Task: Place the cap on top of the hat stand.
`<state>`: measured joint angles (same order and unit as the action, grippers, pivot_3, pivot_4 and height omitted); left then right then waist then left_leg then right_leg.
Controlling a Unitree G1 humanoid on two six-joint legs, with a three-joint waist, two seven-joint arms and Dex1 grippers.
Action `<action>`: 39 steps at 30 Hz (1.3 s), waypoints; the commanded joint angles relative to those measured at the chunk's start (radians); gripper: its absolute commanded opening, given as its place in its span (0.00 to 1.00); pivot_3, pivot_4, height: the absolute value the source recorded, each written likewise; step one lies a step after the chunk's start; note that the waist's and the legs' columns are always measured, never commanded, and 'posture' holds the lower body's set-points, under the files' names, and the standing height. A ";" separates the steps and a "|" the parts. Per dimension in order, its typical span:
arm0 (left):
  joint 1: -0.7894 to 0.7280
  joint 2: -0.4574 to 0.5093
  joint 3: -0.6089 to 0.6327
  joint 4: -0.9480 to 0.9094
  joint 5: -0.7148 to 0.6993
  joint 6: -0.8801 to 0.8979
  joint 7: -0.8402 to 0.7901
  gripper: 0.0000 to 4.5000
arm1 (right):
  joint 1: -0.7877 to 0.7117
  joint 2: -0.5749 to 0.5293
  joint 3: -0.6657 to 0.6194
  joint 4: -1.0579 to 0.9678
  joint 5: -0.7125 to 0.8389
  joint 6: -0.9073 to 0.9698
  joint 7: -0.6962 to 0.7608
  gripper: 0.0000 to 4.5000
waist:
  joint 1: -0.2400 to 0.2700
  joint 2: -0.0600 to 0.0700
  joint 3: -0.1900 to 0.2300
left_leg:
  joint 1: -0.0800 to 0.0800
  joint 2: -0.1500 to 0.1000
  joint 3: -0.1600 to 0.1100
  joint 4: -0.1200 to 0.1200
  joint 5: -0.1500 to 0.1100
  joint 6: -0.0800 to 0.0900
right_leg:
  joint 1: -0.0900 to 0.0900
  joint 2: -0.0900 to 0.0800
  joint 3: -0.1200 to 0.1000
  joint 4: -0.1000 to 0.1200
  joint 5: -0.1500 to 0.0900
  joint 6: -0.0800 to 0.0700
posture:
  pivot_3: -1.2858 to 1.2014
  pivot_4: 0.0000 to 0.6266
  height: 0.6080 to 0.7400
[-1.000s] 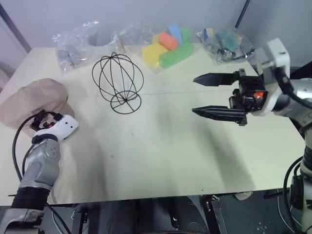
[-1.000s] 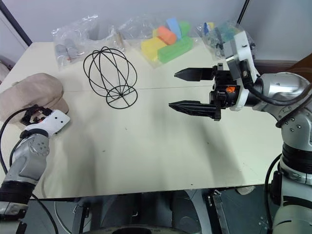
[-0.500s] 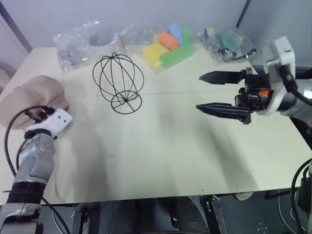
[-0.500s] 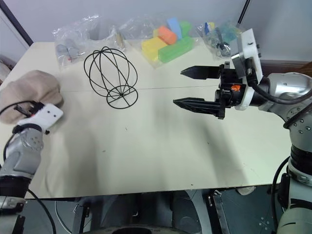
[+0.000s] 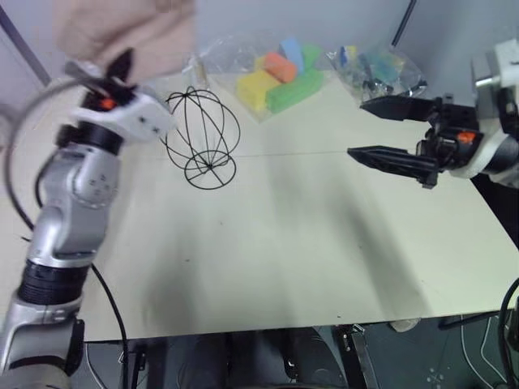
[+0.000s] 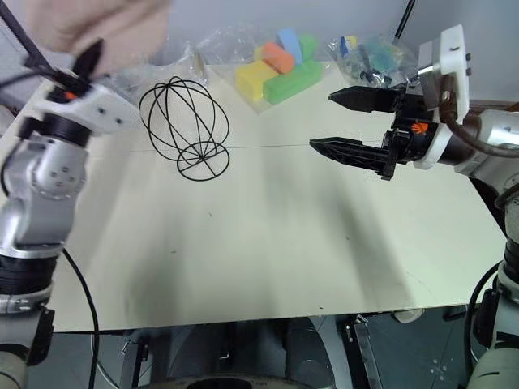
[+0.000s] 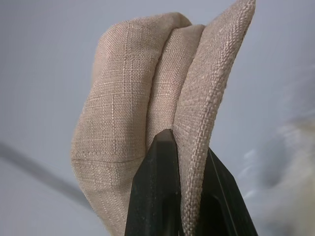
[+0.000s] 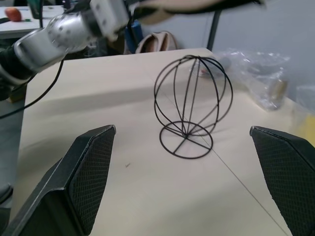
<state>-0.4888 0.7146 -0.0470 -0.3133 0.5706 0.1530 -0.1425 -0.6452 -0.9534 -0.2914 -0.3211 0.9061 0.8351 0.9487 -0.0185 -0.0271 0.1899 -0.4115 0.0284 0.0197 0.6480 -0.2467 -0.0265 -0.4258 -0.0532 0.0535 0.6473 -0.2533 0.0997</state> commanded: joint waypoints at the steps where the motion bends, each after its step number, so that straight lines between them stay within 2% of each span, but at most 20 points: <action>1: 0.047 -0.009 -0.032 -0.089 0.062 -0.025 -0.029 0.01 | 0.001 0.003 -0.027 -0.031 0.013 -0.013 -0.019 1.00 | 0.001 0.000 0.000 | 0.000 0.001 0.000 0.000 0.000 0.000 | 0.000 0.001 0.000 0.000 0.000 0.000 | 0.52 0.24 1.00; 7: 0.215 0.002 -0.107 -0.146 0.151 -0.097 -0.096 0.01 | 0.003 0.026 0.000 -0.017 0.003 -0.019 -0.036 1.00 | 0.004 0.000 0.000 | 0.000 0.003 -0.001 0.000 0.000 0.001 | 0.000 0.004 0.001 0.000 0.000 0.000 | 0.52 0.24 1.00; 13: 0.256 -0.011 -0.188 -0.070 0.276 -0.127 -0.131 0.01 | 0.002 0.047 0.038 -0.011 -0.018 -0.035 -0.036 1.00 | 0.016 0.000 0.000 | 0.000 0.003 -0.001 0.001 0.000 0.001 | 0.001 0.004 0.001 0.000 0.000 -0.001 | 0.52 0.24 1.00; 20: 0.284 -0.096 -0.226 -0.031 0.342 -0.089 -0.168 0.01 | 0.002 0.046 0.063 0.004 -0.050 -0.047 -0.028 1.00 | 0.012 0.000 0.000 | 0.001 0.003 -0.001 0.001 0.000 0.001 | 0.001 0.003 0.001 0.000 0.000 -0.001 | 0.52 0.24 1.00; 21: 0.286 -0.106 -0.225 -0.030 0.345 -0.083 -0.175 0.15 | 0.004 0.044 0.066 0.003 -0.055 -0.049 -0.027 1.00 | 0.011 0.000 0.000 | 0.001 0.003 -0.001 0.001 0.000 0.001 | 0.001 0.003 0.001 0.000 0.000 -0.001 | 0.52 0.24 1.00; 22: 0.291 -0.117 -0.221 -0.033 0.346 -0.076 -0.180 0.21 | 0.009 0.040 0.068 0.000 -0.060 -0.053 -0.023 1.00 | 0.011 0.000 0.000 | 0.001 0.003 -0.001 0.001 0.000 0.001 | 0.001 0.003 0.001 0.000 0.000 -0.001 | 0.52 0.24 1.00; 23: 0.296 -0.124 -0.216 -0.037 0.348 -0.072 -0.183 0.31 | 0.013 0.037 0.069 -0.001 -0.065 -0.056 -0.020 1.00 | 0.009 0.000 0.000 | 0.001 0.003 -0.001 0.001 0.000 0.001 | 0.001 0.003 0.001 0.000 0.000 -0.001 | 0.52 0.24 1.00; 27: 0.323 -0.139 -0.185 -0.060 0.349 -0.064 -0.177 0.77 | 0.019 0.032 0.071 0.004 -0.084 -0.063 -0.009 1.00 | 0.007 0.000 0.000 | 0.001 0.003 -0.001 0.001 0.000 0.001 | 0.001 0.004 0.001 0.000 0.000 0.000 | 0.52 0.24 1.00; 28: 0.335 -0.143 -0.175 -0.070 0.344 -0.062 -0.173 0.92 | 0.020 0.032 0.070 0.006 -0.089 -0.064 -0.005 1.00 | 0.007 0.000 0.000 | 0.001 0.003 -0.001 0.001 0.000 0.001 | 0.001 0.004 0.001 0.000 0.000 0.000 | 0.52 0.24 1.00; 29: 0.354 -0.148 -0.156 -0.089 0.328 -0.061 -0.168 1.00 | 0.020 0.031 0.070 0.010 -0.093 -0.067 -0.001 1.00 | 0.006 0.000 0.000 | 0.001 0.003 -0.001 0.001 0.000 0.001 | 0.001 0.004 0.001 0.000 0.000 0.000 | 0.52 0.24 1.00; 31: 0.388 -0.160 -0.122 -0.122 0.297 -0.057 -0.164 1.00 | 0.020 0.031 0.070 0.017 -0.099 -0.070 0.005 1.00 | 0.005 0.000 0.000 | 0.001 0.004 -0.001 0.001 0.000 0.001 | 0.001 0.003 0.001 0.000 0.000 0.000 | 0.52 0.24 1.00; 35: 0.496 -0.170 0.007 -0.237 0.145 -0.112 -0.145 1.00 | 0.019 0.032 0.075 0.036 -0.119 -0.081 0.023 1.00 | 0.005 0.001 0.000 | 0.001 0.004 -0.001 0.000 -0.001 0.001 | 0.001 0.003 0.001 0.000 0.000 -0.001 | 0.52 0.24 1.00; 37: 0.587 -0.171 0.123 -0.336 -0.162 -0.235 -0.207 1.00 | 0.018 0.031 0.086 0.062 -0.138 -0.096 0.040 1.00 | 0.005 0.000 0.000 | 0.001 0.005 -0.001 0.000 -0.001 0.001 | 0.001 0.003 0.001 0.000 0.000 -0.001 | 0.52 0.24 1.00; 39: 0.652 -0.181 0.252 -0.408 -0.411 -0.210 -0.294 1.00 | 0.014 0.027 0.095 0.095 -0.158 -0.114 0.062 1.00 | 0.003 0.000 0.000 | 0.001 0.006 0.000 0.000 -0.001 0.001 | 0.001 0.001 0.001 0.000 0.000 -0.001 | 0.52 0.24 1.00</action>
<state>0.1540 0.5356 0.1085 -0.6374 0.3506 -0.0484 -0.3856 -0.6161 -0.9146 -0.1862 -0.2361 0.7590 0.7487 0.9941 -0.0159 -0.0267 0.1896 -0.4099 0.0347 0.0196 0.6480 -0.2474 -0.0251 -0.4248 -0.0528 0.0542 0.6473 -0.2538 0.0986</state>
